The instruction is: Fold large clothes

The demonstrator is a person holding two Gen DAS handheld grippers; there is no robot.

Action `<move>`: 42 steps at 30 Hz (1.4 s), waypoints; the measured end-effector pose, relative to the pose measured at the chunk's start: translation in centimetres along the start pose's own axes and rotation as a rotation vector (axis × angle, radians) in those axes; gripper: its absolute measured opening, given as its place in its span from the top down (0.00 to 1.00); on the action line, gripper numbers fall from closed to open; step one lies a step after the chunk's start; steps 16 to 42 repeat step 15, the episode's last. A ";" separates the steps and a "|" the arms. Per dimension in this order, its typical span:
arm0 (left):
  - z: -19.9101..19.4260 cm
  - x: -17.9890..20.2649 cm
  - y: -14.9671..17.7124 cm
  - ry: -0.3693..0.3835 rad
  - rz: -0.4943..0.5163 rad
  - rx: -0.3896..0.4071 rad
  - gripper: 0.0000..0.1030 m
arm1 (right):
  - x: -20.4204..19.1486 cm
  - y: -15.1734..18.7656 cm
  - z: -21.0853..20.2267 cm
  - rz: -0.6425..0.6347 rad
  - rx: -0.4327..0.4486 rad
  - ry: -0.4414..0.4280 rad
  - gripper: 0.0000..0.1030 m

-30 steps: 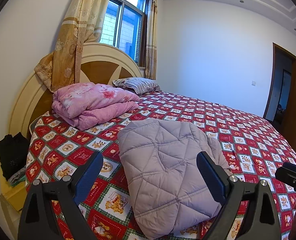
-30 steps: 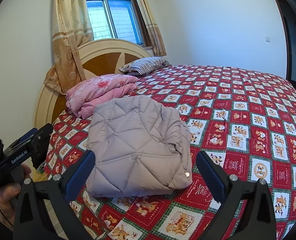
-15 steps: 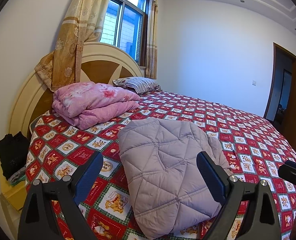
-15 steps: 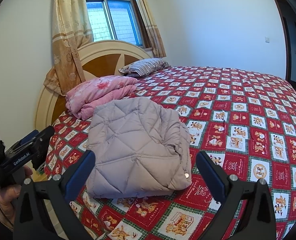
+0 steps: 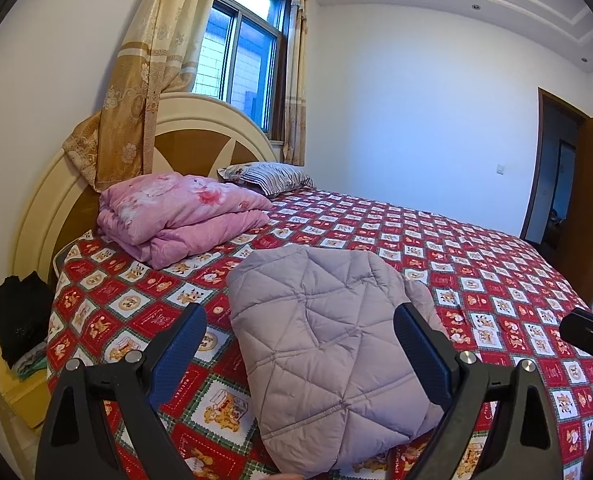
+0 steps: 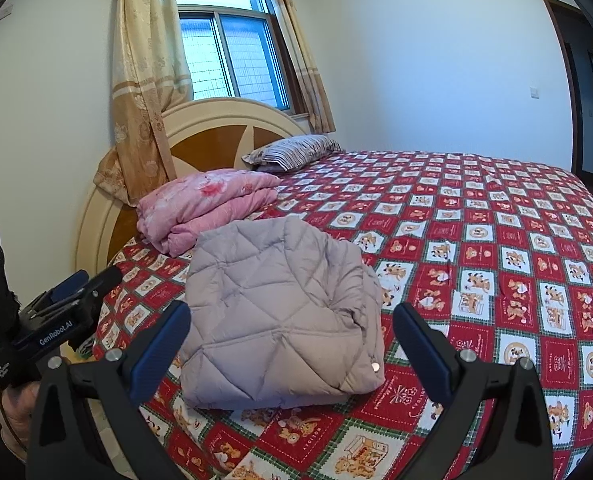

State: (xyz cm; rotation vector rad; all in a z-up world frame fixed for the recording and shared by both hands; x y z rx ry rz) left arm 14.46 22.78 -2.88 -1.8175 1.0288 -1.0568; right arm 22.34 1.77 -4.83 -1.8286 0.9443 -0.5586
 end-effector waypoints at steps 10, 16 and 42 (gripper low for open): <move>0.3 0.0 0.4 -0.007 0.027 0.004 0.08 | -0.1 0.3 0.2 0.002 -0.023 -0.003 0.00; 0.3 0.3 0.4 0.000 0.036 0.009 0.08 | -0.1 0.4 0.4 0.006 -0.031 0.002 0.00; 0.3 0.3 0.4 0.000 0.036 0.009 0.08 | -0.1 0.4 0.4 0.006 -0.031 0.002 0.00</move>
Point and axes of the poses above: each gripper's, at about its wrist camera, not at the fingertips, and z roughly the way its jaws point, x to its right, y to its underside, the point moved 6 cm from there along z, roughly the way its jaws point, and after that the axes turned 11 degrees about -z, right-handed, at the moved point
